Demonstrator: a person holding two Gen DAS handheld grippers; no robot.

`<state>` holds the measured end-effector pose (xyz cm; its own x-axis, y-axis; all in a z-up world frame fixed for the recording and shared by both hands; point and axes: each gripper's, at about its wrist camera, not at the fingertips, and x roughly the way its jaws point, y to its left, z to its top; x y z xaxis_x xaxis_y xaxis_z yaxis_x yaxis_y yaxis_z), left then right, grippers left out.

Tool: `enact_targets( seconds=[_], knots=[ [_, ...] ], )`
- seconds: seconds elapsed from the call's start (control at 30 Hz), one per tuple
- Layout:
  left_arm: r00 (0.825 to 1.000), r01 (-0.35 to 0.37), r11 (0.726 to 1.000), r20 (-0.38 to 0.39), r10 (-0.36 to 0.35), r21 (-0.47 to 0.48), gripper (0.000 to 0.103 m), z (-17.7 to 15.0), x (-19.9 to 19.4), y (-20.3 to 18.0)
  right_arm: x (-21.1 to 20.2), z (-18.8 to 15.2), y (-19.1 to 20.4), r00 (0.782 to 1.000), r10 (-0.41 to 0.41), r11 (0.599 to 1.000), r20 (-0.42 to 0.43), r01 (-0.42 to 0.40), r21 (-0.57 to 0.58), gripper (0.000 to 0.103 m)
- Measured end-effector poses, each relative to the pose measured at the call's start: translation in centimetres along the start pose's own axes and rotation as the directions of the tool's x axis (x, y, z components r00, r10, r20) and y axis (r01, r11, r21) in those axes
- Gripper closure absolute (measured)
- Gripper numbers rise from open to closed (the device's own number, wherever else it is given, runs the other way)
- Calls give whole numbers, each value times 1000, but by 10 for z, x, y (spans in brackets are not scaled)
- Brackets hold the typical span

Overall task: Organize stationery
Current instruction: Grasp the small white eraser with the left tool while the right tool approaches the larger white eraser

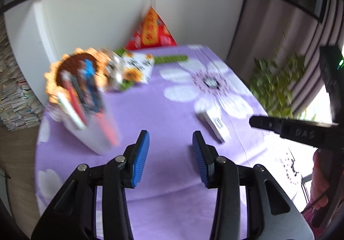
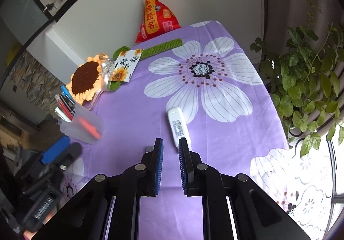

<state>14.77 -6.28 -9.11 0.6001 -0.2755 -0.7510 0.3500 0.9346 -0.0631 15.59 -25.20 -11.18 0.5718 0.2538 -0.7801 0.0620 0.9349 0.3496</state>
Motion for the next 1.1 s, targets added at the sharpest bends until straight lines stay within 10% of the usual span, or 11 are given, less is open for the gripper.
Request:
enact_targets(
  seconds=[0.53, 0.73, 1.1],
  knots=[
    [980, 2, 1000, -198, -3, -8, 66, -9, 78, -44, -8, -3, -63, 1000, -7, 997, 0, 7, 73, 88],
    [963, -15, 1000, -269, 10, -17, 81, -13, 101, -46, -7, -3, -80, 1000, -9, 995, -7, 10, 100, 88],
    [970, -22, 1000, -244, 21, -2, 89, -11, 104, -46, 2, -3, -84, 1000, -8, 996, -25, 11, 94, 88]
  ],
)
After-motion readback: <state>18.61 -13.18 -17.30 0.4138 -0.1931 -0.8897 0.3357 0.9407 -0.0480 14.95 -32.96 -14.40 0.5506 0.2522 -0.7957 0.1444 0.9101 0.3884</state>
